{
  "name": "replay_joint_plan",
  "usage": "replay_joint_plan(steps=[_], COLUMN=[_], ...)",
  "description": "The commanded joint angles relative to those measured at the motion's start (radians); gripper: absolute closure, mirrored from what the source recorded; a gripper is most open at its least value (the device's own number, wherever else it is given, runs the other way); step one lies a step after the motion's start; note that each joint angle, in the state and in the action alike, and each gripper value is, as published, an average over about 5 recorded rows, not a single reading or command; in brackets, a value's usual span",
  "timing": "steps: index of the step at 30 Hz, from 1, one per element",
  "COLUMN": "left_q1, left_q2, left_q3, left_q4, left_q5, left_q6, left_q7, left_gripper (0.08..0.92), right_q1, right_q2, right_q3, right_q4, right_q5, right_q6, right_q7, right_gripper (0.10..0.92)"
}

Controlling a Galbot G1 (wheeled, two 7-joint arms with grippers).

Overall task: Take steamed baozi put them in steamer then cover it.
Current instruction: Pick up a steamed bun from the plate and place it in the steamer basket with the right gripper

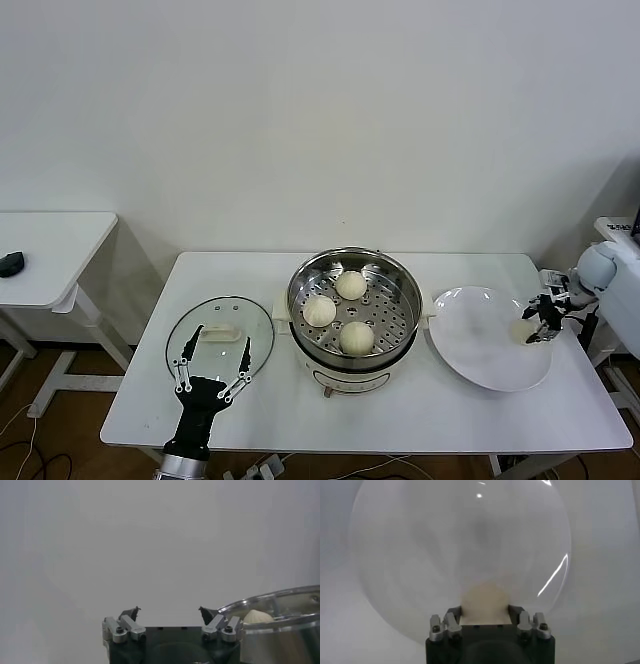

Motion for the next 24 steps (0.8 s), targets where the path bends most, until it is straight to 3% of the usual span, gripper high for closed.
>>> replay_joint_plan(steps=[1, 11, 17, 24], left_q1=[-0.001, 0.000, 0.003, 0.007], left_q2=[0.000, 0.007, 0.009, 0.007], left_q3=[0.003, 0.008, 0.012, 0.014], left_q4=[-0.007, -0.015, -0.031, -0.041], left_q5=[0.000, 0.002, 0.001, 0.003], left_q6=[0.004, -0.006, -0.007, -0.012], left_q7=[0.001, 0.012, 0.014, 0.020], left_gripper=[0.177, 0.177, 0.177, 0.177], right_q1=[0.144, 0.640, 0.808, 0.841], right_q2=[-0.063, -0.053, 0.027, 0.144], right_q3=[-0.123, -0.607, -0.772, -0.826], right_q4=[0.178, 0.467, 0.614, 0.708], right_q5=[0.068, 0.438, 0.638, 0.735], right_q6=[-0.022, -0.134, -0.204, -0.256], right_q7=[-0.135, -0.269, -0.231, -0.160], right_gripper=[0.403, 0.411, 0.408, 0.414])
